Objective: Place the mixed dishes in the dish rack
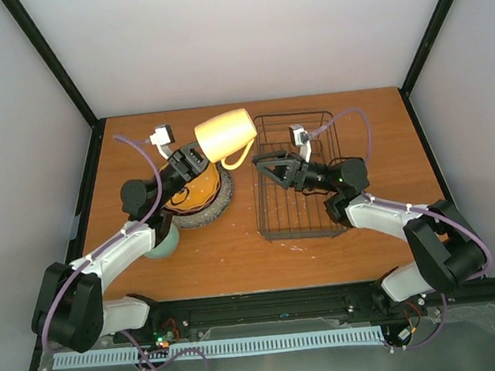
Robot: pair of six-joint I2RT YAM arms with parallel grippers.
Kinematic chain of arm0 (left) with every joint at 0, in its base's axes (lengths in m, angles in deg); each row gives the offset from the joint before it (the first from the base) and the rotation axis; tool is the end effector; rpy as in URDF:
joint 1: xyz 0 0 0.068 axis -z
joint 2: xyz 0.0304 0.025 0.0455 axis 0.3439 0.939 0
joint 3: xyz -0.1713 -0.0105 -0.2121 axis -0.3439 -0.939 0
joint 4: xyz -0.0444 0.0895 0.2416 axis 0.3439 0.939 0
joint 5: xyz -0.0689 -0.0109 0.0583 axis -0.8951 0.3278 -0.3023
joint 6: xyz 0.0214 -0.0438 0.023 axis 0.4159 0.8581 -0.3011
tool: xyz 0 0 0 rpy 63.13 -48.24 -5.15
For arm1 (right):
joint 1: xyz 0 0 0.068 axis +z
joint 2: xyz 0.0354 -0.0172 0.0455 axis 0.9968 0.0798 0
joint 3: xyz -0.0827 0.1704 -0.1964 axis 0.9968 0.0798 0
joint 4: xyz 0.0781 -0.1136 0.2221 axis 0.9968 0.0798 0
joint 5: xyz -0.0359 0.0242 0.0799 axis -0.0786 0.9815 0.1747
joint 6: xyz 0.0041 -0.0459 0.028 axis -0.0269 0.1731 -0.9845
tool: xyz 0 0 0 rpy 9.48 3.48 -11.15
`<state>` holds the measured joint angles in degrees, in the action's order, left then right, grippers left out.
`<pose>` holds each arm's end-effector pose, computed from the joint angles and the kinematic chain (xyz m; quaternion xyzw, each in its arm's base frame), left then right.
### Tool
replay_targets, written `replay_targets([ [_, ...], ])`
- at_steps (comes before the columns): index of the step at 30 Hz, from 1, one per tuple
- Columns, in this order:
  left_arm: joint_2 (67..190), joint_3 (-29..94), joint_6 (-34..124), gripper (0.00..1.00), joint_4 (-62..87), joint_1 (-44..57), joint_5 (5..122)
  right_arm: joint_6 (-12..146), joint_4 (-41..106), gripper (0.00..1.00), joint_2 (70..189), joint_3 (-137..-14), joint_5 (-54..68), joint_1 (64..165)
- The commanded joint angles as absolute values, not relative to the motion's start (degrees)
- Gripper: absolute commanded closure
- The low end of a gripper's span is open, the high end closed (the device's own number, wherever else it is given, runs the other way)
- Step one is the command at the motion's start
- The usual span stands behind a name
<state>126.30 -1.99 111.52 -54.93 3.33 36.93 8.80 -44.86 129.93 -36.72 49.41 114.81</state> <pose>0.2324 -0.1228 0.3311 0.0270 0.5175 -0.7434 0.4229 0.2307 0.1613 0.2939 -0.2165 0.5342 0.7209 0.3848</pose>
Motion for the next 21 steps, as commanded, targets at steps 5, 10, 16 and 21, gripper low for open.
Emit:
replay_targets([
  [5, 122.3, -2.1, 109.3, 0.99, -54.6, 4.6, 40.0, 14.4, -40.8, 0.46, 131.0, -41.6, 49.0, 117.7],
  [10, 121.9, -2.8, 108.6, 0.99, -53.0, 5.6, 40.6, 15.1, -38.4, 0.47, 132.4, -45.2, 50.8, 118.2],
  [16, 122.4, -2.4, 107.9, 0.99, -52.1, 6.2, 41.1, 15.8, -36.4, 0.52, 133.0, -47.8, 51.6, 119.0],
  [21, 123.6, -2.2, 108.2, 0.99, -52.5, 6.8, 41.1, 16.1, -35.7, 0.71, 134.2, -49.7, 53.2, 119.8],
])
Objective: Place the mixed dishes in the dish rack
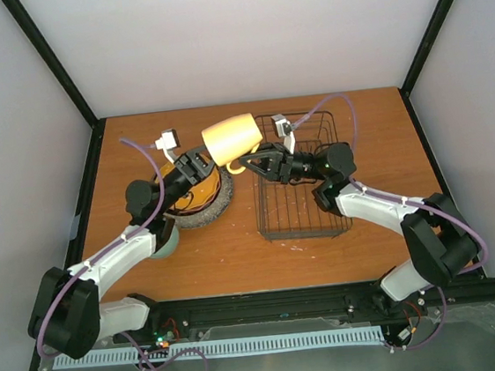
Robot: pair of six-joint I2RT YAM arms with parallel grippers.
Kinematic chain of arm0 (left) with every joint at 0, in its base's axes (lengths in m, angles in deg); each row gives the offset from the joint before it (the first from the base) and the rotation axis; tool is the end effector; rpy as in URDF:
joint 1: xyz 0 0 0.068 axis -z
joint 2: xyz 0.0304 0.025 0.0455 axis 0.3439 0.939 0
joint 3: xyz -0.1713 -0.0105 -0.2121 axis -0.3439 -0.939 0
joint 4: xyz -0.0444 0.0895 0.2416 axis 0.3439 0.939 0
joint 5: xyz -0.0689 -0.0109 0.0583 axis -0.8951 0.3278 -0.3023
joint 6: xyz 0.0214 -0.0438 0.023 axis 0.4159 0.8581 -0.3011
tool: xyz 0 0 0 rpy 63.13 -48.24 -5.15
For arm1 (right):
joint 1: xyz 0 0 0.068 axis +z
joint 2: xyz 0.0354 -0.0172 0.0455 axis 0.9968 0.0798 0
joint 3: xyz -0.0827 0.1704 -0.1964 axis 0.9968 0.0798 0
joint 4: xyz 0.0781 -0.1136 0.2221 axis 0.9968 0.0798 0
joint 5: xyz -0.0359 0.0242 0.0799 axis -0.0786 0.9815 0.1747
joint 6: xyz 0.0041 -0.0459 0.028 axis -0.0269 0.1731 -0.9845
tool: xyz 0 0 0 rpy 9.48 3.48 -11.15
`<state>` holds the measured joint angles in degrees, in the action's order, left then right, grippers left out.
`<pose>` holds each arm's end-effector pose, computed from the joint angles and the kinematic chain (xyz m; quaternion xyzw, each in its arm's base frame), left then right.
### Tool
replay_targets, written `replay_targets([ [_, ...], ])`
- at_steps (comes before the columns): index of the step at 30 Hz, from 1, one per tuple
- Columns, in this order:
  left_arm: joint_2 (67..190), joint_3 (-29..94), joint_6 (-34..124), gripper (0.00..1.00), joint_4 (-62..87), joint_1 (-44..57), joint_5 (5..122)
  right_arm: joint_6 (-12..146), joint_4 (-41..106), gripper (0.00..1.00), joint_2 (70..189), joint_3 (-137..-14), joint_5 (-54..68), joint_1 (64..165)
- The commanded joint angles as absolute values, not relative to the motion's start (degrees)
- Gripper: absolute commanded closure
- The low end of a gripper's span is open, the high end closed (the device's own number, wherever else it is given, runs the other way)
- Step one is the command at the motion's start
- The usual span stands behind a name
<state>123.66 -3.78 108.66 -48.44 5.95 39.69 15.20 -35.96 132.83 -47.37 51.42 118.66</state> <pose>0.2235 -0.1302 0.3225 0.0085 0.5447 -0.7299 0.4129 0.2433 0.1931 0.3235 -0.2738 0.5193 0.7123 0.3847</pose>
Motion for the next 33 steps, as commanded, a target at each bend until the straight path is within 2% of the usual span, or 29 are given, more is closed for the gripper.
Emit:
replay_targets([
  [1, 124.0, -2.2, 108.5, 0.99, -52.7, 6.8, 41.1, 15.8, -36.0, 0.80, 134.5, -50.1, 53.6, 120.0],
  [2, 124.2, -2.2, 108.7, 0.99, -52.9, 6.9, 41.0, 15.7, -36.4, 0.90, 134.7, -50.2, 53.9, 120.1],
  [3, 124.3, -2.2, 108.8, 0.99, -53.0, 6.9, 40.9, 15.6, -37.0, 0.96, 134.7, -50.2, 53.9, 120.2],
  [4, 124.5, -2.2, 108.9, 0.99, -53.1, 6.8, 40.9, 15.3, -37.8, 0.97, 134.7, -50.1, 54.0, 120.2],
  [17, 122.7, -1.8, 106.0, 0.92, -46.3, 6.9, 41.6, 19.9, -27.7, 0.97, 131.8, -50.2, 51.1, 120.2],
  [19, 121.8, -1.5, 104.7, 0.80, -43.6, 6.9, 42.2, 23.8, -22.7, 0.97, 129.9, -50.1, 49.7, 120.2],
  [21, 120.4, -1.1, 102.3, 0.52, -39.8, 6.9, 43.2, 28.1, -16.0, 0.97, 127.7, -50.6, 48.1, 120.1],
  [23, 118.5, -0.3, 98.6, 0.43, -35.2, 6.9, 44.5, 32.3, -8.9, 0.97, 125.2, -51.3, 46.2, 120.1],
  [24, 117.6, 0.3, 96.1, 0.34, -32.4, 6.9, 45.1, 34.5, -5.3, 0.97, 124.1, -51.7, 45.3, 120.1],
  [25, 116.5, 1.0, 93.6, 0.10, -29.2, 6.9, 46.2, 36.6, -1.5, 0.97, 122.8, -52.4, 44.3, 119.9],
  [26, 115.5, 1.7, 91.4, 0.02, -26.1, 6.9, 47.4, 38.4, 1.7, 0.97, 121.7, -53.0, 43.0, 119.8],
  [33, 105.2, 3.0, 76.1, 0.00, -6.8, 6.8, 62.6, 47.9, 22.4, 0.97, 113.3, -55.4, 35.0, 116.1],
])
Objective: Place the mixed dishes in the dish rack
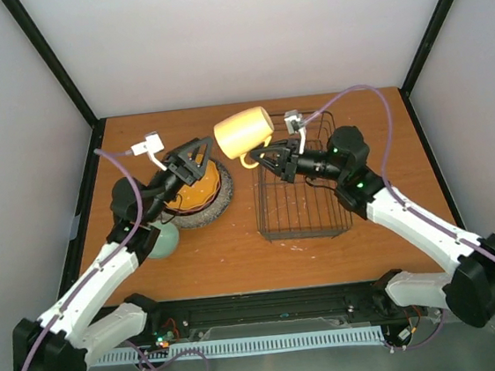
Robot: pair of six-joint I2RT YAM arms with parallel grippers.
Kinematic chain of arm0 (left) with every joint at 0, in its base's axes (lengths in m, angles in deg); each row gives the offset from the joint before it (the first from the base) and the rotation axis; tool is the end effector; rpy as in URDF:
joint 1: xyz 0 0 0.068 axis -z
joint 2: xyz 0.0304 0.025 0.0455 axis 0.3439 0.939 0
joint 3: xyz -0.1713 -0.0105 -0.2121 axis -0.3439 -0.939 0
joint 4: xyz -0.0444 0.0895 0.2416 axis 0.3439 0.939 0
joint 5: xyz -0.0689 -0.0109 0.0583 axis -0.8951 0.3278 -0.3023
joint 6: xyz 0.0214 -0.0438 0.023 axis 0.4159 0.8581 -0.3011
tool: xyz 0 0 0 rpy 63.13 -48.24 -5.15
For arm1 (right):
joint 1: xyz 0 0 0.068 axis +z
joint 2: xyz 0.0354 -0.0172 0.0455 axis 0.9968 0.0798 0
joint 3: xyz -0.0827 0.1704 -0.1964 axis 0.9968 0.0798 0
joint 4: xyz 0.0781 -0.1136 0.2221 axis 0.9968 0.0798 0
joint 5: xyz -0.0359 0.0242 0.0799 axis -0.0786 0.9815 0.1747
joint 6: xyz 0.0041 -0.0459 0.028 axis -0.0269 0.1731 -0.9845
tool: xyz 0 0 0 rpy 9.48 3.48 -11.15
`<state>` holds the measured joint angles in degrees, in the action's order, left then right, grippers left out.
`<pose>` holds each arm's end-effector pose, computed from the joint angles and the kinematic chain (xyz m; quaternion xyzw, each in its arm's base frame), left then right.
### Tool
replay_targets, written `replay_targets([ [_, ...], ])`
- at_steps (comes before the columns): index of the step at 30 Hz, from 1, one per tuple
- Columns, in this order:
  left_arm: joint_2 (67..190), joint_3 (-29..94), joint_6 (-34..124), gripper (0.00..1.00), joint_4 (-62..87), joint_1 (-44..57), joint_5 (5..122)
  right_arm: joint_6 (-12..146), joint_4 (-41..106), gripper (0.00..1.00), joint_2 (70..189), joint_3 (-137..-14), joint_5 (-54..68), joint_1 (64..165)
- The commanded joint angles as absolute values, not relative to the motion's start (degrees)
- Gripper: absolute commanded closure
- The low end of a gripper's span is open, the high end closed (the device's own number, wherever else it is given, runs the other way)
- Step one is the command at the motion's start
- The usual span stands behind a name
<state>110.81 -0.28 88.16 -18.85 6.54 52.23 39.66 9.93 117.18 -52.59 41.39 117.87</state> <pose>0.2028 -0.1149 0.3450 -0.0176 0.6122 -0.5905 0.5256 0.2215 0.1691 0.3571 -0.2559 0.6321 0.5815 0.4436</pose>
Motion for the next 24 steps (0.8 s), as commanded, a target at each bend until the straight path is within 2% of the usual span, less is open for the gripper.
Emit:
replay_targets([
  [1, 103.7, 3.1, 74.2, 0.00, -4.1, 6.8, 66.5, 50.2, 26.5, 0.97, 112.1, -56.2, 32.9, 115.8],
  [5, 97.7, 1.9, 67.1, 0.00, 3.9, 6.8, 76.1, 58.4, 43.8, 0.97, 108.6, -59.7, 21.6, 115.6],
  [8, 94.1, 0.0, 63.4, 0.00, 6.8, 6.7, 81.5, 61.3, 51.4, 0.97, 106.2, -59.5, 13.8, 115.6],
  [15, 90.9, -3.9, 58.5, 0.00, 9.9, 6.7, 88.6, 62.3, 57.6, 0.97, 105.3, -55.7, 8.0, 115.9],
  [24, 92.8, -5.5, 56.5, 0.00, 12.7, 6.7, 93.1, 63.8, 62.2, 0.97, 110.0, -53.2, -0.1, 121.3],
])
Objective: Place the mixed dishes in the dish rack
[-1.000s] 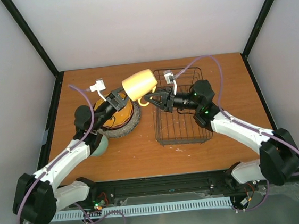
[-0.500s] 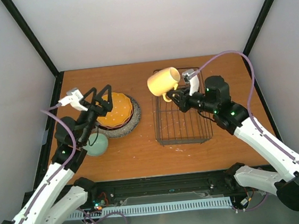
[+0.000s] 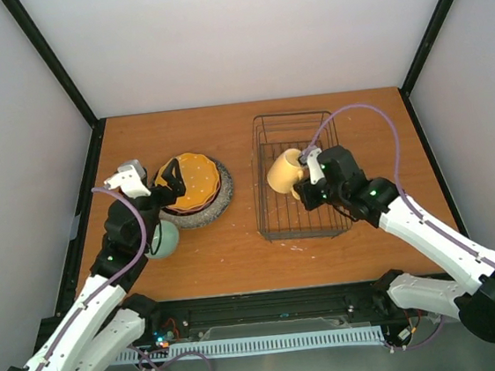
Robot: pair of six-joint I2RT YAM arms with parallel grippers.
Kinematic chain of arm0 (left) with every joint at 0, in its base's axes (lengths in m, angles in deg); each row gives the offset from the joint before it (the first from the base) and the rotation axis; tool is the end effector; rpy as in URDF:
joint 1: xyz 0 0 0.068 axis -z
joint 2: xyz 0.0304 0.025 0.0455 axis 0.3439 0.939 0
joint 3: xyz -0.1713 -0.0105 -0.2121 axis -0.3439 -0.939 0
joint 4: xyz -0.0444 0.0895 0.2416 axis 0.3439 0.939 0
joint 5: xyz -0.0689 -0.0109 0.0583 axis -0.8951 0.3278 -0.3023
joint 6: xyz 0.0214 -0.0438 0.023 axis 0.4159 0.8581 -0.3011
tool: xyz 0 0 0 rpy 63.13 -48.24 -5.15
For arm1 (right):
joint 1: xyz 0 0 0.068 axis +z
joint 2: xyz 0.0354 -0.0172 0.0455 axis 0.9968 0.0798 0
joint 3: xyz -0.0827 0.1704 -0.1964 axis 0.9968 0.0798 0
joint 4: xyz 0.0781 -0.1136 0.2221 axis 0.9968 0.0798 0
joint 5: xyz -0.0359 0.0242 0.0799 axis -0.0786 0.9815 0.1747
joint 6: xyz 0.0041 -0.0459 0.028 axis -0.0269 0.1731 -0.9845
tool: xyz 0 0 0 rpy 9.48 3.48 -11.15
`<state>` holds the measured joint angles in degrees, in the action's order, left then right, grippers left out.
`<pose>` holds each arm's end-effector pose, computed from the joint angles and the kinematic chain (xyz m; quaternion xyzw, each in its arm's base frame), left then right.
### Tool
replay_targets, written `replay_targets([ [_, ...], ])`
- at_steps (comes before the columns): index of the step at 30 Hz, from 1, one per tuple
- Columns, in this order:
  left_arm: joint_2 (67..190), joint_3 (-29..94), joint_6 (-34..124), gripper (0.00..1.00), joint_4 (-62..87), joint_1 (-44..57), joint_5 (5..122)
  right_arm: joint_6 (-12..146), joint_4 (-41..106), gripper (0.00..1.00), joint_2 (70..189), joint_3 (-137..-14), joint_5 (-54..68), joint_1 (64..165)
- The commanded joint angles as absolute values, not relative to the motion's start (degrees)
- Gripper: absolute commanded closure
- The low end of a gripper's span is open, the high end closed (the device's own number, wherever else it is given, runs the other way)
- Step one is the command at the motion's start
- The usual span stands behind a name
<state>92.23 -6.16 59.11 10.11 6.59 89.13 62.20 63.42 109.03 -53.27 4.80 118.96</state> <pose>0.1582 -0.0675 0.3136 -0.1034 0.7049 -0.2111 0.6693 0.1877 0.1285 0.3014 -0.1911 0.8822 0.2050 0.3783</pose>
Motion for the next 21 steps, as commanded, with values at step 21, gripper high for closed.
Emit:
replay_targets([
  [21, 86.1, -8.2, 57.3, 0.00, 20.6, 5.2, 99.3, 64.8, 57.3, 0.97, 124.3, -48.9, -0.8, 125.2],
])
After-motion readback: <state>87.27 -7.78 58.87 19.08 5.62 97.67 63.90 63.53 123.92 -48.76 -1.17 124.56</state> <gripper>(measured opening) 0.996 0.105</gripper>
